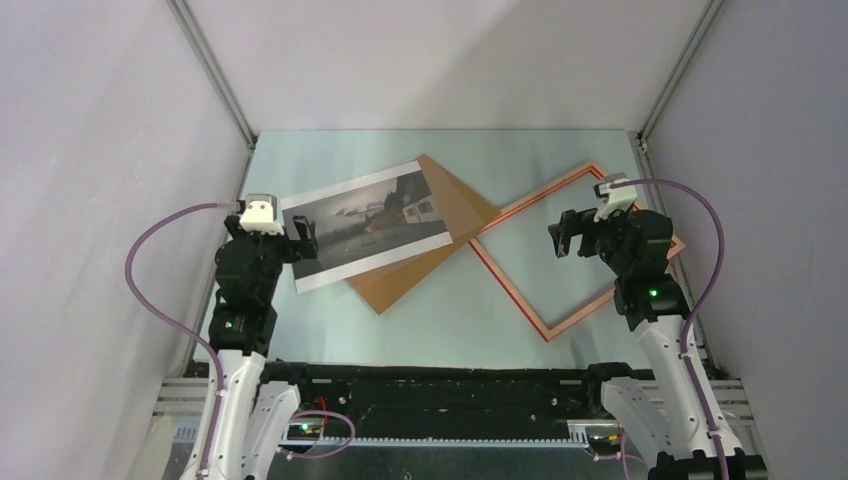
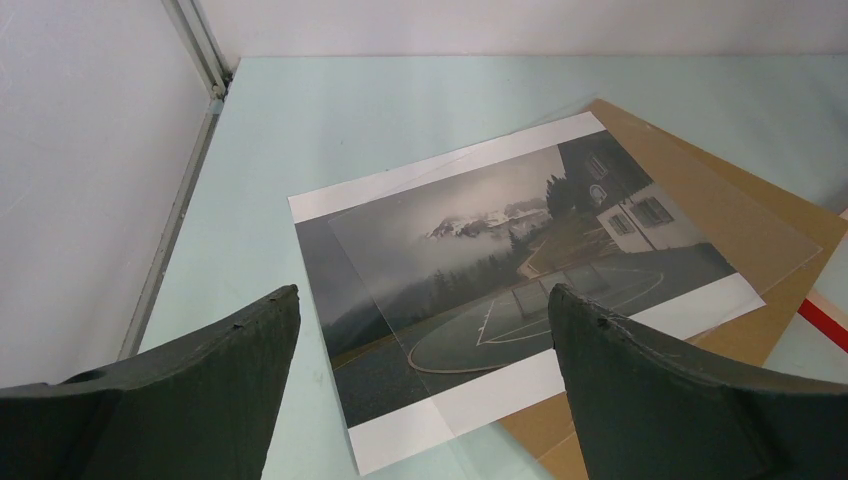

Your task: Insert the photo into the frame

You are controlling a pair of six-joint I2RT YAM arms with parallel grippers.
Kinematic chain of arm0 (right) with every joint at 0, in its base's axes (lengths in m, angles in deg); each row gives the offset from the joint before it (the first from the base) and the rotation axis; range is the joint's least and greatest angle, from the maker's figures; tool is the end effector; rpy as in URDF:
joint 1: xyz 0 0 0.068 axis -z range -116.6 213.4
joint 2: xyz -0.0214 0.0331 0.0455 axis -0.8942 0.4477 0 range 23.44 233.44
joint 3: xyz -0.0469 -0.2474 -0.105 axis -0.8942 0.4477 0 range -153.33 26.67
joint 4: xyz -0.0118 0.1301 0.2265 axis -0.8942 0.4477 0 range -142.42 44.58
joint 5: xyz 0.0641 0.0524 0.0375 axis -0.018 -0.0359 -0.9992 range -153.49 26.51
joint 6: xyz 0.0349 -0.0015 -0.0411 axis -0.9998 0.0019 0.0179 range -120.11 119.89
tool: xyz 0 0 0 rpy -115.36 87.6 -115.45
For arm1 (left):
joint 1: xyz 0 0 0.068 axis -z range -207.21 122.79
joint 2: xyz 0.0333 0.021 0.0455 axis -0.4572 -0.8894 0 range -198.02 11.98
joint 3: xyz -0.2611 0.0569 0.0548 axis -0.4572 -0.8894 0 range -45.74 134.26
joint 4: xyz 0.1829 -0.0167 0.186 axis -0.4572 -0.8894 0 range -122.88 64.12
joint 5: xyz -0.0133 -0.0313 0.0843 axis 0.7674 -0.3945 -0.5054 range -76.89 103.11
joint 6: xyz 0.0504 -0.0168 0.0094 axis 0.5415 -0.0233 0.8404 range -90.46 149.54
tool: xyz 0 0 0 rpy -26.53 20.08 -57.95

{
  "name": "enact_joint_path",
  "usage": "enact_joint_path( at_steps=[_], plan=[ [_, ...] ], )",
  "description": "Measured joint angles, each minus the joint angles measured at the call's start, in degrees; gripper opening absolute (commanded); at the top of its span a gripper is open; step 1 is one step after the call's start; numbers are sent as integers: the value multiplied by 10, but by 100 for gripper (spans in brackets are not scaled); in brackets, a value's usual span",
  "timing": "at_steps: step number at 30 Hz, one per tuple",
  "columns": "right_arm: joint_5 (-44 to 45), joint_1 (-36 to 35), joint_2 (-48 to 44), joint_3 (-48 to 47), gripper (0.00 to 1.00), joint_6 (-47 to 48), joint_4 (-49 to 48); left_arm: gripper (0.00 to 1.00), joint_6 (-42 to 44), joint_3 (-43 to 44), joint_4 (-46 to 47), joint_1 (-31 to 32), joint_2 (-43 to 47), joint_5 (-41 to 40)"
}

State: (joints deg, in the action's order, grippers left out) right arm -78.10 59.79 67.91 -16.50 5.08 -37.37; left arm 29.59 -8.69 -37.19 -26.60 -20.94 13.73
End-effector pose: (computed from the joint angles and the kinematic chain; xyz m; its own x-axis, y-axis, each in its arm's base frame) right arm 0.1811 0.0205 0.3224 -0.2523 -0.1036 -0.9621 -0.3266 0.9450 -0.0161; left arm 0.1471 -0.0019 0.3207 -0.1250 0.0023 -0.9921 0.0213 0.9998 -0.0004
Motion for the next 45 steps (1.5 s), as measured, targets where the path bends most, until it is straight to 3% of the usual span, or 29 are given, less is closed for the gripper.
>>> enact_joint_path(
  at_steps=[13,24,34,45],
  plan=[
    [-15,0,0,0,100,0,0,98,1,11,-25,0,7,4],
    [-33,-44,32,0,100,34,20,98,36,69,-67,18,-50,102],
    [-21,-91,112,0,100,45,27,98,96,85,-101,253,-225,16],
    [-13,-94,154,1,100,59,25,98,115,220,-102,409,-490,-66]
  ],
)
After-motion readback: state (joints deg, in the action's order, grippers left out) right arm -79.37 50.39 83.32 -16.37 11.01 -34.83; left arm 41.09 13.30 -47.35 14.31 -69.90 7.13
